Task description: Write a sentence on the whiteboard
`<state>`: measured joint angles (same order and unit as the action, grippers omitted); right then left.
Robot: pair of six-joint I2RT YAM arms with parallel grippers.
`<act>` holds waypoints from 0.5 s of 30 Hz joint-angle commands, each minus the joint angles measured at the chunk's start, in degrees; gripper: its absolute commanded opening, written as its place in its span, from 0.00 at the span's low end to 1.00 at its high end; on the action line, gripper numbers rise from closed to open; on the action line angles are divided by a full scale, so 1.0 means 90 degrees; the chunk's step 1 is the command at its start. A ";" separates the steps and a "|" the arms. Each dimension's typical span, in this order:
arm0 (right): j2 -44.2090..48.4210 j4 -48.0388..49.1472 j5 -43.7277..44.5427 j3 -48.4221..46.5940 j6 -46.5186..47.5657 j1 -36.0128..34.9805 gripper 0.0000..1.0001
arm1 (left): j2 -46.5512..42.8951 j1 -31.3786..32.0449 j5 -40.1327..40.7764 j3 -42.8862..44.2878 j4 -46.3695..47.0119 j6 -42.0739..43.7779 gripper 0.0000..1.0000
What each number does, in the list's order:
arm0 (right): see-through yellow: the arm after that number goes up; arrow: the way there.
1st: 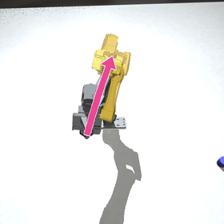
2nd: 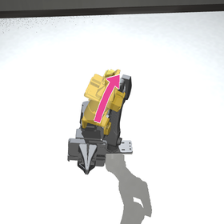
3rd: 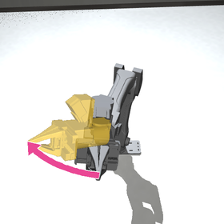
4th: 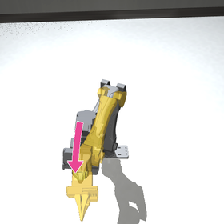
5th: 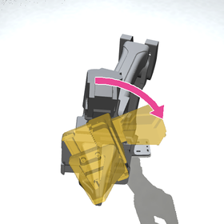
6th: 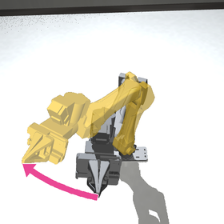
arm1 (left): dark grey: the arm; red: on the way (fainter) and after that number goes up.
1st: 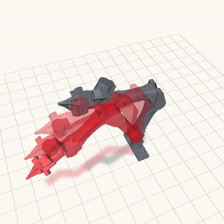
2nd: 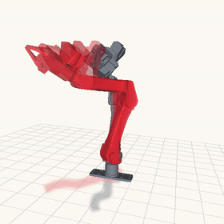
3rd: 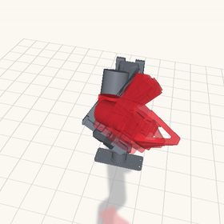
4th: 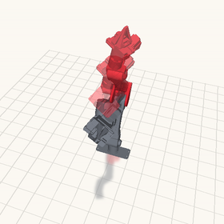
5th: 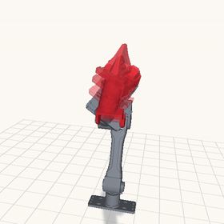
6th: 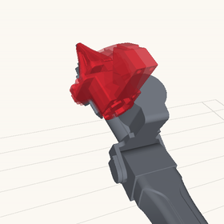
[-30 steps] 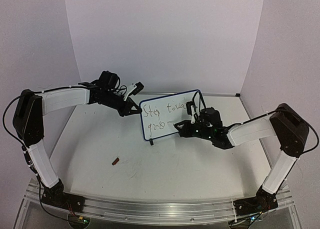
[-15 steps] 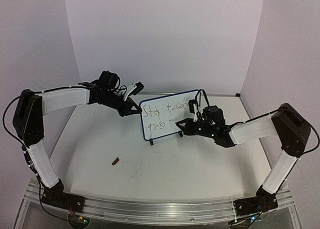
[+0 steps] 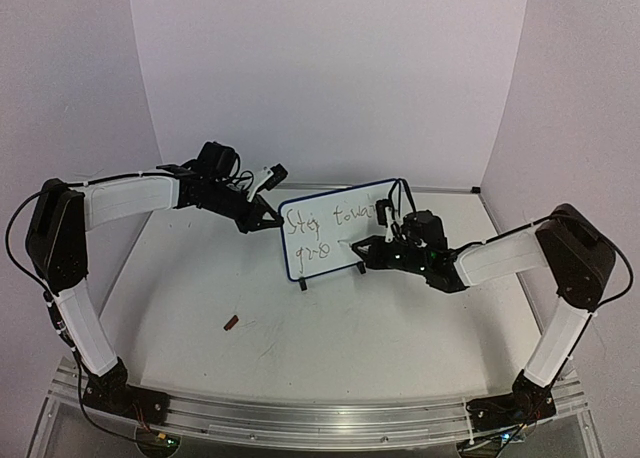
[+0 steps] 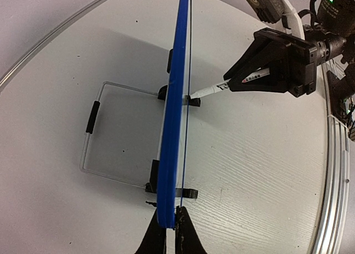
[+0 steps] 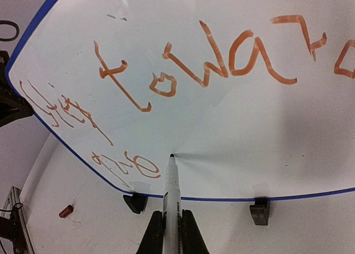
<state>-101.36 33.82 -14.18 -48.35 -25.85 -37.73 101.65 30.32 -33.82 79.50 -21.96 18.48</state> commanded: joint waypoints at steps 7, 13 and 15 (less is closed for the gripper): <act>-0.0151 0.0209 -0.0074 -0.0306 0.0102 0.0042 0.00 | 0.0308 0.0040 0.0447 -0.0006 -0.0633 0.0264 0.00; -0.0347 0.0202 -0.0306 -0.0350 0.0138 0.0041 0.00 | 0.0307 0.0040 0.0446 -0.0005 -0.0632 0.0269 0.00; -0.0403 0.0187 -0.0283 -0.0325 0.0132 0.0041 0.00 | 0.0307 0.0040 0.0447 -0.0005 -0.0631 0.0265 0.00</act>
<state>-103.01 33.82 -16.77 -49.35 -25.52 -37.63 101.65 30.28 -33.80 79.50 -21.98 18.44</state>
